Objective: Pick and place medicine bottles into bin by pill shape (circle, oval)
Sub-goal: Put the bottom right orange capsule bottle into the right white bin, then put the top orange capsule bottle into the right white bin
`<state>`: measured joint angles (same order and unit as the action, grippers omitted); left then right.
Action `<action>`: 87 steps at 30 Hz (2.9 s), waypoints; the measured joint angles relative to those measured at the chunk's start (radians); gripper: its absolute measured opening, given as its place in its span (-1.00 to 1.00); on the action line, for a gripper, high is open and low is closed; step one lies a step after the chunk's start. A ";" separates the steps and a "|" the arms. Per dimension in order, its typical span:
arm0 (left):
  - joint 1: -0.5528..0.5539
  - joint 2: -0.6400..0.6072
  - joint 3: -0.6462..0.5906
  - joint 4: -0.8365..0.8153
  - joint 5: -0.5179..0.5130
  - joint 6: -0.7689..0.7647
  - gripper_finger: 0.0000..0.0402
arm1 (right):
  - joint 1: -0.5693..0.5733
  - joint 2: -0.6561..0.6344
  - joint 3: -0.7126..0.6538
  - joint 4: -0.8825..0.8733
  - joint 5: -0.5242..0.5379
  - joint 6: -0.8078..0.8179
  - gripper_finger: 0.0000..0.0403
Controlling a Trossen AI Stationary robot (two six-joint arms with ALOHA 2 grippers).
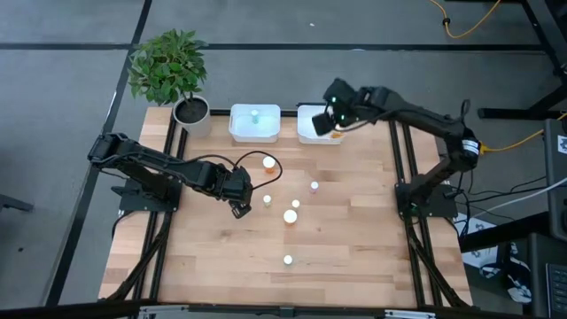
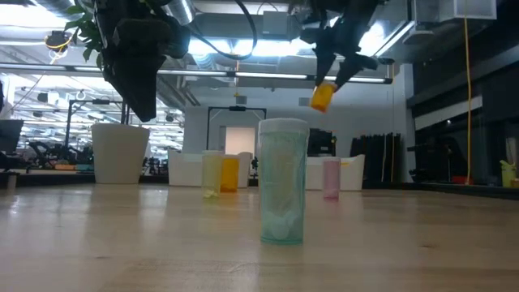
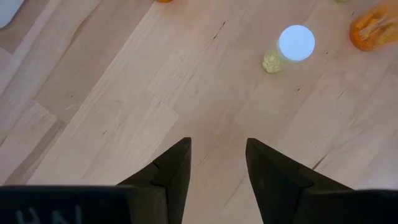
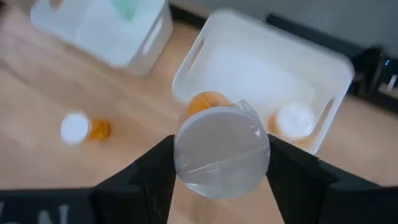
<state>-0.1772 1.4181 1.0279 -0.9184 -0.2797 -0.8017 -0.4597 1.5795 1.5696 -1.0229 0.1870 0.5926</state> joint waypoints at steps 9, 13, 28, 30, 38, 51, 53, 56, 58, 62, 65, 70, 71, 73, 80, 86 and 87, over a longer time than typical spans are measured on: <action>0.000 0.000 0.000 0.000 0.000 -0.003 -0.27 | -0.157 0.152 0.064 0.040 -0.107 -0.176 0.07; 0.000 0.000 0.000 0.000 0.000 -0.003 -0.27 | -0.206 0.256 0.081 0.035 -0.152 -0.287 0.07; 0.000 0.000 0.000 0.000 -0.060 -0.006 -0.27 | -0.273 0.439 0.082 0.041 -0.153 -0.390 0.07; 0.000 0.000 0.000 0.000 -0.059 -0.006 -0.27 | -0.280 0.447 0.082 0.048 -0.152 -0.392 0.08; 0.000 0.000 0.000 0.000 -0.050 -0.010 -0.27 | -0.303 0.486 0.082 0.070 -0.144 -0.390 0.08; 0.000 0.000 0.000 0.000 -0.048 -0.010 -0.27 | -0.303 0.491 0.082 0.071 -0.143 -0.386 0.28; 0.000 0.000 0.000 0.000 -0.048 -0.010 -0.27 | -0.303 0.491 0.082 0.071 -0.143 -0.385 0.31; 0.000 0.000 0.000 0.000 -0.048 -0.011 -0.27 | -0.303 0.490 0.082 0.071 -0.133 -0.381 0.33; 0.000 0.000 0.000 0.000 -0.048 -0.010 -0.27 | -0.303 0.487 0.094 0.064 -0.129 -0.368 0.33; 0.000 0.000 0.000 0.000 -0.048 -0.010 -0.27 | -0.303 0.480 0.151 0.043 -0.128 -0.362 0.33; 0.000 0.000 0.000 0.000 -0.048 -0.010 -0.27 | -0.303 0.479 0.218 -0.001 -0.128 -0.362 0.33; 0.000 0.000 0.000 0.000 -0.048 -0.015 -0.27 | -0.289 0.469 0.358 -0.152 -0.148 -0.370 0.33; 0.000 0.000 0.000 0.000 -0.048 -0.025 -0.27 | -0.281 0.469 0.389 -0.196 -0.149 -0.384 0.33; 0.000 0.000 0.000 0.000 -0.048 -0.038 -0.27 | -0.260 0.469 0.448 -0.278 -0.152 -0.405 0.33; 0.000 0.000 0.000 0.000 -0.044 -0.083 -0.27 | -0.165 0.466 0.555 -0.544 -0.155 -0.468 0.33; 0.000 0.000 0.000 0.002 -0.044 -0.088 -0.27 | -0.071 0.415 0.470 -0.545 -0.161 -0.491 0.33; 0.000 0.000 0.000 0.002 -0.044 -0.088 -0.27 | -0.055 0.397 0.439 -0.547 -0.157 -0.488 0.33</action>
<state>-0.1776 1.4180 1.0279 -0.9162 -0.3233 -0.8893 -0.5150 1.9762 2.0090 -1.5695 0.0295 0.1042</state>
